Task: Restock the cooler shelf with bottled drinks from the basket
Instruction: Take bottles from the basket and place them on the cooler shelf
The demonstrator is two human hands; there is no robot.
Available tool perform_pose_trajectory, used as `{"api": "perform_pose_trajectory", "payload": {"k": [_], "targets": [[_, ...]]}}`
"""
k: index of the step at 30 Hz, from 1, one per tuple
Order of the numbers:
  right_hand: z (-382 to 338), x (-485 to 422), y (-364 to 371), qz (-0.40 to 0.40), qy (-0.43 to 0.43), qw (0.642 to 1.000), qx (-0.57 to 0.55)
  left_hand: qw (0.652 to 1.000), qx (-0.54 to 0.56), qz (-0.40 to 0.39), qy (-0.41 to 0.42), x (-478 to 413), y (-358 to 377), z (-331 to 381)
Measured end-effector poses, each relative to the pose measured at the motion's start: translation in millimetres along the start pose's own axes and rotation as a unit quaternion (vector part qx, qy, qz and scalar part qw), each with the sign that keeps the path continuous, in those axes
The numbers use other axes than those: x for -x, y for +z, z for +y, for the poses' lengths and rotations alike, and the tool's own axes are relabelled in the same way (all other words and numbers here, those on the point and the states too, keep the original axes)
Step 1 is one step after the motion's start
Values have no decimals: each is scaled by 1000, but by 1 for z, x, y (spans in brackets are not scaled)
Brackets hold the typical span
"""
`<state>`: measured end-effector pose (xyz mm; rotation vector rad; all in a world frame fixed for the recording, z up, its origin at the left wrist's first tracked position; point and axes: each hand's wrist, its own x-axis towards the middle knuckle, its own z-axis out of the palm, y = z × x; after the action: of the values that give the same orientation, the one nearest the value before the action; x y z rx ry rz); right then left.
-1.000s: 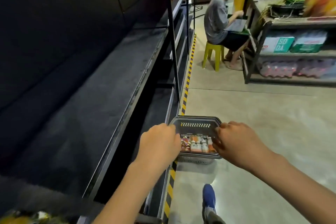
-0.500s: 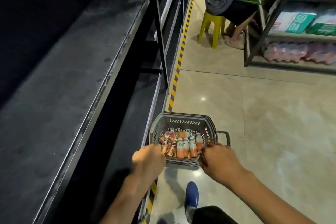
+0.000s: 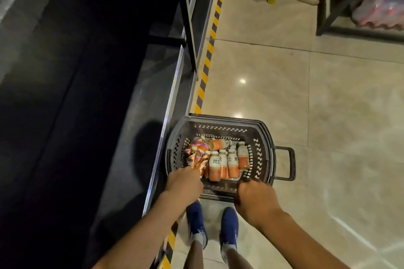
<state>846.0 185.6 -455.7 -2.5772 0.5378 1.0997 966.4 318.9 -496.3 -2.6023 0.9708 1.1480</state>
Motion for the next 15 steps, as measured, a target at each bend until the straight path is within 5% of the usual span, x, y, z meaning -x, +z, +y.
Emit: {"api": "perform_pose_trajectory", "payload": {"k": [7,15], "targets": [[-1,-170,97,-47,28,993,-101,997,46,-54,-12,-155,108,-55],[-9,-329,212,-7,81,981,-174,995,69,-13,-67,-294,224,-97]]}}
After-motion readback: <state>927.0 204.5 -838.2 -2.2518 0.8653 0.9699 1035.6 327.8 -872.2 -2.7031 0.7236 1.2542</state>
